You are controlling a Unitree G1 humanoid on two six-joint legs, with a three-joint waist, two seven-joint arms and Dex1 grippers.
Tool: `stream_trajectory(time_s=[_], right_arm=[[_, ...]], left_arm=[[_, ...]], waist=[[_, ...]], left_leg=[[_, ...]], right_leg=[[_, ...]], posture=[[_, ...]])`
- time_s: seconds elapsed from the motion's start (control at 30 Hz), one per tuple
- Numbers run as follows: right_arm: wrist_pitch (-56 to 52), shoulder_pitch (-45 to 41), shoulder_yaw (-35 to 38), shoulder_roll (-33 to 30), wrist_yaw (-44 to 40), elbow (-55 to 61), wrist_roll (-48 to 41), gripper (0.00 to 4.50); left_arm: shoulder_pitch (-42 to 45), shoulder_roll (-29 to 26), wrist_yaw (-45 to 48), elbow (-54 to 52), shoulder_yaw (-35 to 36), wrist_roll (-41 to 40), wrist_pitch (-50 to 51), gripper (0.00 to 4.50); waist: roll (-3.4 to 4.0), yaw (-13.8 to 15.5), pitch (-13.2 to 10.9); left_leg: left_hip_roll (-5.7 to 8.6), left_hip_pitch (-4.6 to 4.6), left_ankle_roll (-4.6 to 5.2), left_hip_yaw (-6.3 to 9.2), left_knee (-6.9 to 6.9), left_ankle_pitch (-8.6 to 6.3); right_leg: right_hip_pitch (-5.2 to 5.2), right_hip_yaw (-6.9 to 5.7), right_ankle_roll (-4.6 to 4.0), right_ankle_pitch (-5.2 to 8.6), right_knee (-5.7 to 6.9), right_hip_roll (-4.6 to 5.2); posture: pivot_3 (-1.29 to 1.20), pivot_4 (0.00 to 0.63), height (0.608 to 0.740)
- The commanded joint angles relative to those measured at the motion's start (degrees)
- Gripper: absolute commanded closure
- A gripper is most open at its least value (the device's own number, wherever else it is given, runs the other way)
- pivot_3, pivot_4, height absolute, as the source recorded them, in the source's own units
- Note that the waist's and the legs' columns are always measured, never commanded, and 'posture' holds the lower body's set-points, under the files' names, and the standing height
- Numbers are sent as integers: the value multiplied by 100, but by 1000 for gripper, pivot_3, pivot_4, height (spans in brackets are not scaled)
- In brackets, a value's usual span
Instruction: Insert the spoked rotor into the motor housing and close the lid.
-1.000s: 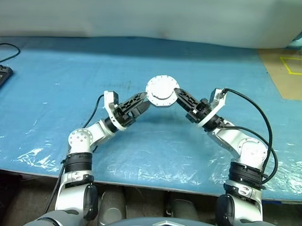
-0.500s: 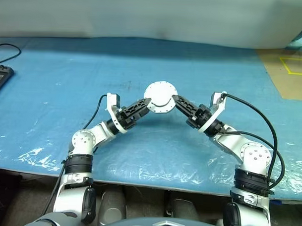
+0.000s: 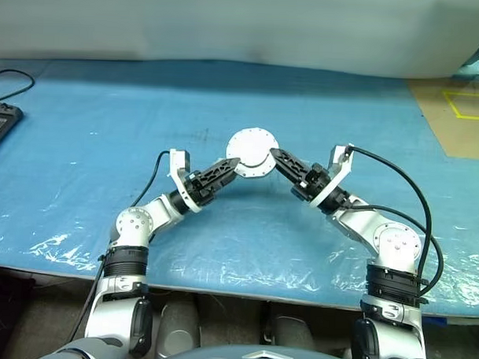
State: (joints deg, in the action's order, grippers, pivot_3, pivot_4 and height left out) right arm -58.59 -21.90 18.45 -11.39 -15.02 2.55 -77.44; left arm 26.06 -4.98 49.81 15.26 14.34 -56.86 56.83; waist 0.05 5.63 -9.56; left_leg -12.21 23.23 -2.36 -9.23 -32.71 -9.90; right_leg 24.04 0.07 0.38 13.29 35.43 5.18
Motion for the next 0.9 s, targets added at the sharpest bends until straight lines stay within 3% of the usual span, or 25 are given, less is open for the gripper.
stream_trajectory(time_s=[0.03, 0.47, 0.83, 0.9], right_arm=[[168, -234, 151, -37, -236, 101, -275, 3300], [-10, -24, -228, 48, -280, 268, -240, 3300], [-109, 117, -525, 130, -275, 486, -315, 3300], [-95, 106, -522, 121, -281, 474, -300, 3300]], left_arm=[[-42, -5, 90, -7, -59, 23, -70, 52], [62, 80, 237, 113, 192, -329, -76, 52], [1, 38, 556, 46, -33, -83, -355, 52], [16, 55, 615, 100, -5, -126, -372, 420]], waist=[[0, 2, 0], [0, -2, 0], [0, 5, 0], [0, 5, 0]], left_leg=[[0, 0, 0, 0, -1, 0], [-1, 0, 1, 3, -4, 0], [-1, 0, 1, 4, -6, 0], [-1, 0, 1, 5, -6, 0]], right_leg=[[0, 0, 0, 0, 0, 0], [-1, 0, -2, 1, 5, -1], [-3, 1, -2, 1, 5, 1], [-3, 1, -2, 1, 5, 1]], posture=[[0, 150, 740], [0, 150, 740], [0, 150, 740], [0, 150, 740]])
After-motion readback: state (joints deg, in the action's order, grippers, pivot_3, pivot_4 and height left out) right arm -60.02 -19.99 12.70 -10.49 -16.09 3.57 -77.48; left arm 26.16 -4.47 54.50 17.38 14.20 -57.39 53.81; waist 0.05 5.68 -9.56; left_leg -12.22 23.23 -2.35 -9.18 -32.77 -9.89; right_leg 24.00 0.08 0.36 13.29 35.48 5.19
